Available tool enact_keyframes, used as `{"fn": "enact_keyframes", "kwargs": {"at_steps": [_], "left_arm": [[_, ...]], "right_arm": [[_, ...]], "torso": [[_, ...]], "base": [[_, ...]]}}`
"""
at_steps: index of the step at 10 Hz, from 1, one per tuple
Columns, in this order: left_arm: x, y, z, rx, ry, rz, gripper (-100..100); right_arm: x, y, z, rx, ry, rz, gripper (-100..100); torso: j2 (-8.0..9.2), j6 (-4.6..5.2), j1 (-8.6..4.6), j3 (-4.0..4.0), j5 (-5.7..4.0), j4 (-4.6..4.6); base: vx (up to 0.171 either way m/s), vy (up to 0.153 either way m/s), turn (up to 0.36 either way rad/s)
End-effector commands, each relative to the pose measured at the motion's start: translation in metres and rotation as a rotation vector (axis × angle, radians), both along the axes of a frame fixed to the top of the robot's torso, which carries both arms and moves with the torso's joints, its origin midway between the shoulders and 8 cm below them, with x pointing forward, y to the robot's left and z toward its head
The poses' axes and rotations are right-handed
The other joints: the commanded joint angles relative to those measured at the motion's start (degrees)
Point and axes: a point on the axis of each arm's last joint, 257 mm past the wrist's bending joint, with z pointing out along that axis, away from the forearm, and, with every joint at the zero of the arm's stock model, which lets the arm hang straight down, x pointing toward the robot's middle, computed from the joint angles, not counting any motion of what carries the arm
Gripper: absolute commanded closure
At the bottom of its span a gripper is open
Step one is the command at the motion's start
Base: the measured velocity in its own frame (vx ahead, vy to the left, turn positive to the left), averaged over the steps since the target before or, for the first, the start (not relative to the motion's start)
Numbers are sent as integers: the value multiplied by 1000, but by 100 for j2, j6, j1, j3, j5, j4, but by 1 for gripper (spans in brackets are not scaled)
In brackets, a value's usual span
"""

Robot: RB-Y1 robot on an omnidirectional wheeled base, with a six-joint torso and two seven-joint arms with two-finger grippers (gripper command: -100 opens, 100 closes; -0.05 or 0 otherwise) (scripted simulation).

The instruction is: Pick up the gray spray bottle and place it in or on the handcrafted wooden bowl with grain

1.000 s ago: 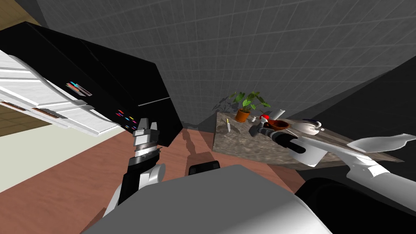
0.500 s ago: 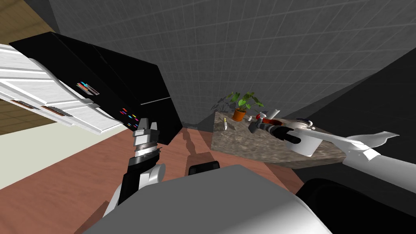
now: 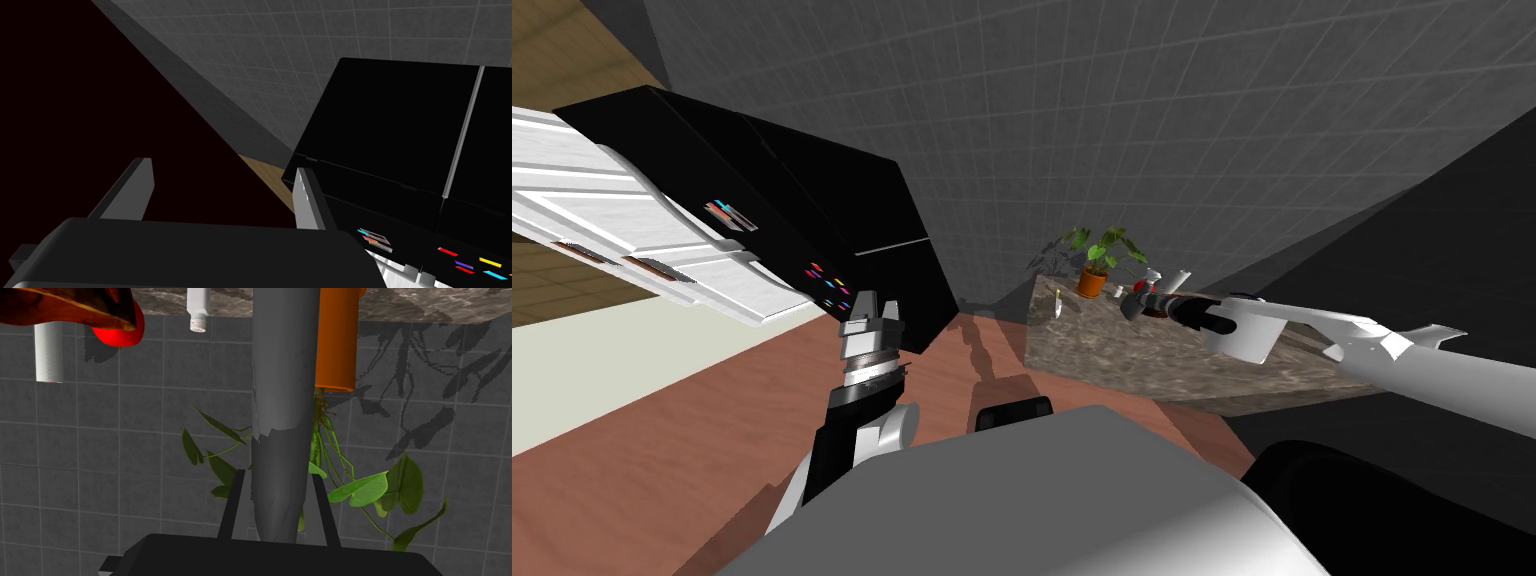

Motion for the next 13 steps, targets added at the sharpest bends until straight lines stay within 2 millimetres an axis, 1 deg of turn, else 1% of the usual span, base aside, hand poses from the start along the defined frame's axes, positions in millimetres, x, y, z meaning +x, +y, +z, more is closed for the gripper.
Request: {"fn": "enact_keyframes", "kwargs": {"at_steps": [1,2,3,4,5,6,7,8,9,10,11,13], "left_arm": [[0,0,0,0,0,0,0],[0,0,0,0,0,0,0],[0,0,0,0,0,0,0],[0,0,0,0,0,0,0],[0,0,0,0,0,0,0],[0,0,0,0,0,0,0],[0,0,0,0,0,0,0],[0,0,0,0,0,0,0],[0,0,0,0,0,0,0],[0,0,0,0,0,0,0],[0,0,0,0,0,0,0],[0,0,0,0,0,0,0]], "right_arm": [[10,7,7,-3,6,1,100],[15,9,12,2,6,-11,100],[18,12,12,-3,10,-1,100],[26,18,17,-4,13,-3,100],[32,23,21,-1,15,-8,100],[34,25,21,-4,17,-4,100],[41,32,25,-4,20,-4,100],[47,37,28,-1,22,-10,100],[53,44,31,0,25,-11,100],[60,52,33,-1,29,-9,100],[61,54,33,-3,31,-4,100],[73,69,37,-3,37,-3,100]], "torso": [[0,0,0,0,0,0],[1,-2,-1,1,2,0],[4,1,-22,3,0,2],[-6,0,-15,-3,-4,-1],[-17,-2,-13,-10,-1,-3],[-18,-2,-35,-10,-4,-3],[-12,0,-21,-8,-8,-4],[-9,-1,-12,-6,-3,-2],[-2,0,-43,-1,-6,1],[-7,1,-56,-3,-11,0],[-30,1,-69,-16,-13,-4],[-24,3,-61,-14,-15,-5]], "base": [[-51,-149,5],[-63,-217,23],[-25,-180,16],[2,-169,3],[-9,-253,13],[-31,-189,33],[-39,-159,0],[-60,-275,5],[-34,-299,29],[41,-321,10],[20,-288,18],[-6,-298,-1]]}}
